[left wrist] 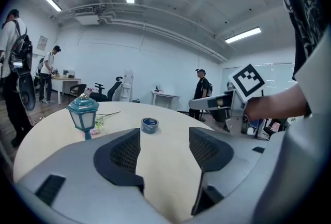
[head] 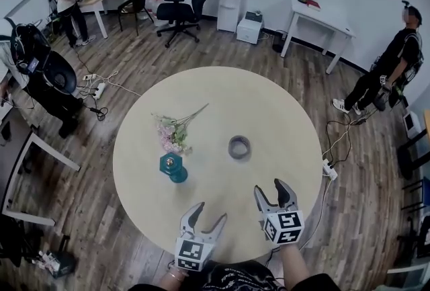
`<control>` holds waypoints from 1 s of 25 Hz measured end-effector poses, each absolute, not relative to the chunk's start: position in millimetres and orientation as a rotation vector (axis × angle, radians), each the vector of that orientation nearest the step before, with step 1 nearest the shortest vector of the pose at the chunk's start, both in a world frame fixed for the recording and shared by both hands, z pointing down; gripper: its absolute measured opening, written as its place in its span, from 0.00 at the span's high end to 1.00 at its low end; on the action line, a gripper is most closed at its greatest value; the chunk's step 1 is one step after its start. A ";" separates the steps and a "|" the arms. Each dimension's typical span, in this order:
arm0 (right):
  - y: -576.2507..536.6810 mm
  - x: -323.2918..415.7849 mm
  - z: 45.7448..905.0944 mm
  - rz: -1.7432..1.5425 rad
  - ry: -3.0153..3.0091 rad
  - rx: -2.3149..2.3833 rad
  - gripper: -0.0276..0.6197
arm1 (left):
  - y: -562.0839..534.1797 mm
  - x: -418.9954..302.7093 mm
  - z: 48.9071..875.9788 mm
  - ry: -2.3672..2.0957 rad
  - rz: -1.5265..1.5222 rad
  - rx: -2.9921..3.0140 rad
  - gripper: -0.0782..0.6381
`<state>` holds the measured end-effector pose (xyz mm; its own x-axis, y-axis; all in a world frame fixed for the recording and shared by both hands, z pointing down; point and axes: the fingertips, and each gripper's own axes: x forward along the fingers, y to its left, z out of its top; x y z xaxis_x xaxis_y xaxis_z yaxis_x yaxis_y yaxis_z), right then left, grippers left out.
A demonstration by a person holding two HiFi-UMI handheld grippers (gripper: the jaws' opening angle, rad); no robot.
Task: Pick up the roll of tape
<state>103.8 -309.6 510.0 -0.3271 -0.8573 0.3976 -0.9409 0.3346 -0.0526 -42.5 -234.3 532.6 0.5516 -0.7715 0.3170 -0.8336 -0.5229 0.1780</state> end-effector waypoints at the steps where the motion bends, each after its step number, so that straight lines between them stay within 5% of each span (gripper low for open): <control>1: -323.6 106.8 509.2 0.395 -2.305 1.601 0.55 | -236.0 -42.6 534.2 -1.335 0.288 2.473 0.46; 25: -531.6 94.2 644.9 0.708 -2.113 1.236 0.57 | -274.0 -65.0 559.7 -1.488 0.282 2.254 0.46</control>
<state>94.2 -531.6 644.9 -0.3989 -0.5803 0.7100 -0.8909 0.4285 -0.1504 -65.0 -274.0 559.7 0.4056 -0.8262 0.3910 -0.9120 -0.3368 0.2342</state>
